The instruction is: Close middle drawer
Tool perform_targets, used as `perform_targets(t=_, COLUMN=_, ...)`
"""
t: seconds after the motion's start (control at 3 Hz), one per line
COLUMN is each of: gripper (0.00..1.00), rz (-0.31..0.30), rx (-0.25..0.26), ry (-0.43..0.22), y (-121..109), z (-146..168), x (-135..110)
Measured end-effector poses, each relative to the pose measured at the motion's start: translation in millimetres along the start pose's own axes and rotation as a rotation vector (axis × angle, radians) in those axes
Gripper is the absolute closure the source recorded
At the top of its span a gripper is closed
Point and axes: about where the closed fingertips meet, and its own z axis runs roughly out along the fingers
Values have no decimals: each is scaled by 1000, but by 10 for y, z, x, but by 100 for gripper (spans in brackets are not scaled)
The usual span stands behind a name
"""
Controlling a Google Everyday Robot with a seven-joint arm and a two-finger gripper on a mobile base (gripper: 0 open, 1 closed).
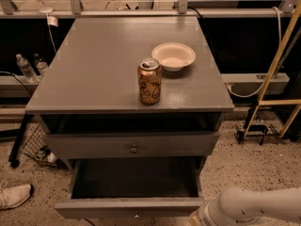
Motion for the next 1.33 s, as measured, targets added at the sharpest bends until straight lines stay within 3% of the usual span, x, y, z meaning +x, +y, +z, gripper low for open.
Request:
perform_targets(t=0.67, gripper=100, rz=44, rx=8, ry=-46, y=-101, z=78, x=-217)
perform_targets(t=1.0, gripper=100, rz=36, rx=-4, ry=-71, y=-80, z=120, x=-340)
perform_targets(t=1.33, gripper=100, rz=-13, rx=-35, ry=-97, y=2, z=150, x=-559)
